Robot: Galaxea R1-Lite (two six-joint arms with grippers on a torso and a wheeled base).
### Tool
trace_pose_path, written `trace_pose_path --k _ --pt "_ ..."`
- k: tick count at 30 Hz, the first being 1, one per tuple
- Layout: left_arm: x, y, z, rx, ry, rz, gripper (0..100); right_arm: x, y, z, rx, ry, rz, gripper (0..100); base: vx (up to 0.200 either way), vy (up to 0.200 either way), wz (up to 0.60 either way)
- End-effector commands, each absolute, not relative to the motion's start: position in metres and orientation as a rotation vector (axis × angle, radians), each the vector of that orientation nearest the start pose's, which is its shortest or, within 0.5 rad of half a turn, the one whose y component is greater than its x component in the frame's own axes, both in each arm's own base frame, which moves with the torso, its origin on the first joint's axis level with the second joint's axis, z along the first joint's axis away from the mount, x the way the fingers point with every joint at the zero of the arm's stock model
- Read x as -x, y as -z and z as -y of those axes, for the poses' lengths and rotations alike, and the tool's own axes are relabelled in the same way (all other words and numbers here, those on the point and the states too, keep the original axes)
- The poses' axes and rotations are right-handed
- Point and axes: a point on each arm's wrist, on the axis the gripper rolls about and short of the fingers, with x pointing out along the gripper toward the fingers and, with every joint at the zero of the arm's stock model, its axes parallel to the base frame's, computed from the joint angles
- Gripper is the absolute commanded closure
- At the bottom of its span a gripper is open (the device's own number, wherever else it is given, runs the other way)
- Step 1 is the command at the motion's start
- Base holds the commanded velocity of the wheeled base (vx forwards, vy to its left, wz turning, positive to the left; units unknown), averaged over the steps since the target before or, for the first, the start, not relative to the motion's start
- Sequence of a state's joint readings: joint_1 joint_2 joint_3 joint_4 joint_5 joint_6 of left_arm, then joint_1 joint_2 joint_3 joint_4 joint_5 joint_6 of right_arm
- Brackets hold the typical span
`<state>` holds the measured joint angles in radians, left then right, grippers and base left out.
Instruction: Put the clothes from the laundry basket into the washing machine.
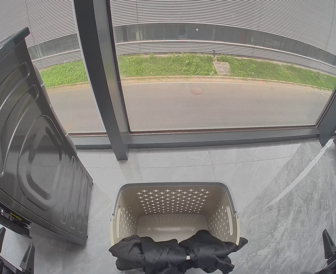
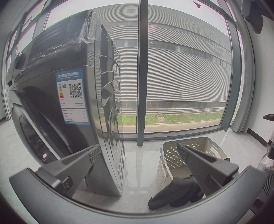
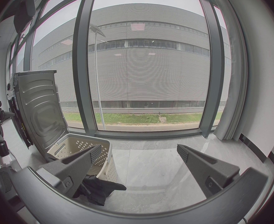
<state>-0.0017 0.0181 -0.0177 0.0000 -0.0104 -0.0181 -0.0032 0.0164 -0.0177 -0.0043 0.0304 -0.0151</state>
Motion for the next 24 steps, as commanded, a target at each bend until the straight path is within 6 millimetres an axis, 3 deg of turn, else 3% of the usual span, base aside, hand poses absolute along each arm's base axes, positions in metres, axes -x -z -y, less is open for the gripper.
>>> trace_pose_path --k 1,3,12,24 --pt "0.0227 -0.0755 0.0002 0.018 0.012 -0.002 0 0.0216 -0.0763 -0.0008 0.015 -0.028 -0.011 0 0.000 0.000 0.00" --pt "0.0227 -0.0755 0.0002 0.021 0.011 -0.002 0 0.0216 -0.0763 -0.0008 0.015 -0.028 -0.011 0 0.000 0.000 0.00" --pt "0.0227 -0.0755 0.0002 0.023 0.011 -0.002 0 0.0216 -0.0763 -0.0008 0.015 -0.028 -0.011 0 0.200 0.000 0.00" --pt "0.0227 -0.0755 0.0002 0.023 0.011 -0.002 0 0.0216 -0.0763 -0.0008 0.015 -0.028 -0.011 0 0.000 0.000 0.00"
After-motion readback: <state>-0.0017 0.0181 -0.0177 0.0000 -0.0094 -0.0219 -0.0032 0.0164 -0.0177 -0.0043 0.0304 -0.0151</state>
